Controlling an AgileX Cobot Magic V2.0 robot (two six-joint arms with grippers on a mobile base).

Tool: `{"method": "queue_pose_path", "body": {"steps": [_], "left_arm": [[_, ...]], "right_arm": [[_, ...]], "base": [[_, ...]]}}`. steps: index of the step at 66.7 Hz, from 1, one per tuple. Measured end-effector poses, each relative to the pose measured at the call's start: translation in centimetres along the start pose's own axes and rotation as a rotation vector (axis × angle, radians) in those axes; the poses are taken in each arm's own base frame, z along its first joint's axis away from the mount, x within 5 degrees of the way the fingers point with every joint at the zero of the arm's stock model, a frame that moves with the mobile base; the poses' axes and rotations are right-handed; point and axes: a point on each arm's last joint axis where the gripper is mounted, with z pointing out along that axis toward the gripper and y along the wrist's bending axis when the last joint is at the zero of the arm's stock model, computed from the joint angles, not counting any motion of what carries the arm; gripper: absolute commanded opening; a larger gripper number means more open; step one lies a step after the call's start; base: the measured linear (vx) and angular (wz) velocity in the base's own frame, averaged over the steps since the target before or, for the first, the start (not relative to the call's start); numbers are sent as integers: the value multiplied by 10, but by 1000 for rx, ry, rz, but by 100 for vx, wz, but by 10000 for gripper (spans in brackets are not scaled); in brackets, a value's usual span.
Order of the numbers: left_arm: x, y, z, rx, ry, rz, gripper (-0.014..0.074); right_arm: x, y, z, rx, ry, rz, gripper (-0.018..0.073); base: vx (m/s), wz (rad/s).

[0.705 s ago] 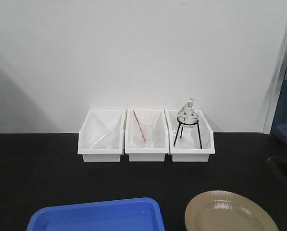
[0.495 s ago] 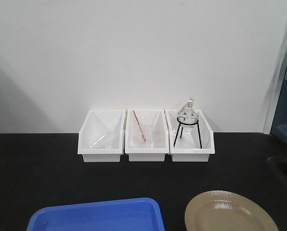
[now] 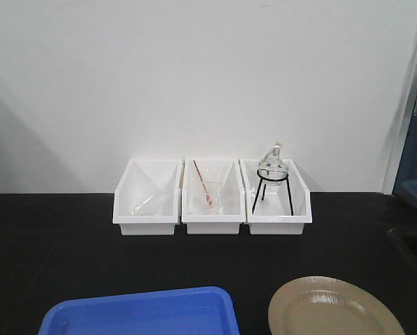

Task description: Place disk in tray to left cabinet

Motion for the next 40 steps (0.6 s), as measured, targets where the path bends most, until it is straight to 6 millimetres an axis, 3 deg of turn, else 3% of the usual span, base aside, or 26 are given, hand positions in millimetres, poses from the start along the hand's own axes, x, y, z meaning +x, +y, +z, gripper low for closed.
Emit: {"method": "queue_pose_path", "body": {"steps": [18,27,33,40], "left_arm": [[-3,0,0,-3,-34,0,-3],[-12,1,-1,-12,-128,-6,-3],[-25,2,-4,-18,-222,-20,-3],[-58,3,-15,-21,-336,-24,-3]], "right_arm": [[-1,0,0,-1,-14,0,-6],[-12,1,-1,-11,-131,27,-6],[-19,1,-2,-17,-186,65,-6],[-43,-2,-8,-12,-215,93,-6]], "base": [[0,0],[0,0],[0,0],[0,0]]}}
